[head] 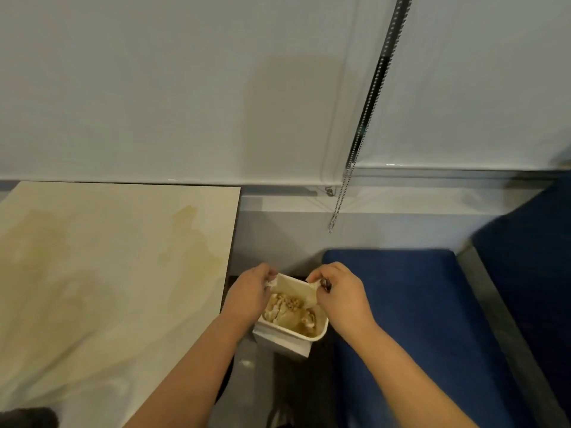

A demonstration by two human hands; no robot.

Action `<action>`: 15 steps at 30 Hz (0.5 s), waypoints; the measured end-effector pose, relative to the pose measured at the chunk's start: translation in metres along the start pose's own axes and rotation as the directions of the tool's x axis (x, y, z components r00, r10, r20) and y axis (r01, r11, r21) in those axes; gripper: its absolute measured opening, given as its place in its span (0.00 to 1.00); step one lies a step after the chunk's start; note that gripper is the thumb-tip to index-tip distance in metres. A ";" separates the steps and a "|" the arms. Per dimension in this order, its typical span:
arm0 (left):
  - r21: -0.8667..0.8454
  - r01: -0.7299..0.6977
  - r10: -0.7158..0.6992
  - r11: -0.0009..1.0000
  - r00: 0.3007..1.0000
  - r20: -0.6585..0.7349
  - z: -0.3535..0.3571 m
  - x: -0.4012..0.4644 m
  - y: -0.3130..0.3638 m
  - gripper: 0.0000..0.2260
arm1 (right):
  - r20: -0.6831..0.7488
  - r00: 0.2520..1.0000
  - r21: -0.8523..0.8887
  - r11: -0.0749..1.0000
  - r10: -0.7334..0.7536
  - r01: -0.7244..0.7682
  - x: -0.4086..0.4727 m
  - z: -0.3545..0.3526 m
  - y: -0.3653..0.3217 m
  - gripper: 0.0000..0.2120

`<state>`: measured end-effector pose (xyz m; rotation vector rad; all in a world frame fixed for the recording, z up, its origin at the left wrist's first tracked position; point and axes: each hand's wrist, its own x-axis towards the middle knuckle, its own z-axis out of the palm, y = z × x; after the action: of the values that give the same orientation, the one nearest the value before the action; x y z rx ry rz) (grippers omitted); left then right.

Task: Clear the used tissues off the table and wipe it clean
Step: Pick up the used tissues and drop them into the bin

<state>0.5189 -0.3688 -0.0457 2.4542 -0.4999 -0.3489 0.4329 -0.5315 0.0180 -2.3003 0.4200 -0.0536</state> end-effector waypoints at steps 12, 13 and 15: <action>-0.002 0.144 -0.142 0.990 0.975 0.170 0.037 0.049 -0.033 0.15 | 0.056 0.996 -0.037 0.997 0.068 -0.066 0.042 0.020 0.030 0.12; -0.005 0.153 -0.150 0.988 0.975 0.165 0.037 0.049 -0.034 0.15 | 0.068 0.995 -0.044 0.997 0.068 -0.065 0.044 0.022 0.031 0.12; -0.019 0.167 -0.162 0.986 0.976 0.146 0.035 0.048 -0.035 0.15 | 0.091 0.994 -0.053 0.997 0.066 -0.062 0.049 0.026 0.031 0.12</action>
<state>0.5586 -0.3806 -0.1006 2.4572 -0.3483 -0.6018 0.4747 -0.5480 -0.0266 -2.3265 0.4515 0.0964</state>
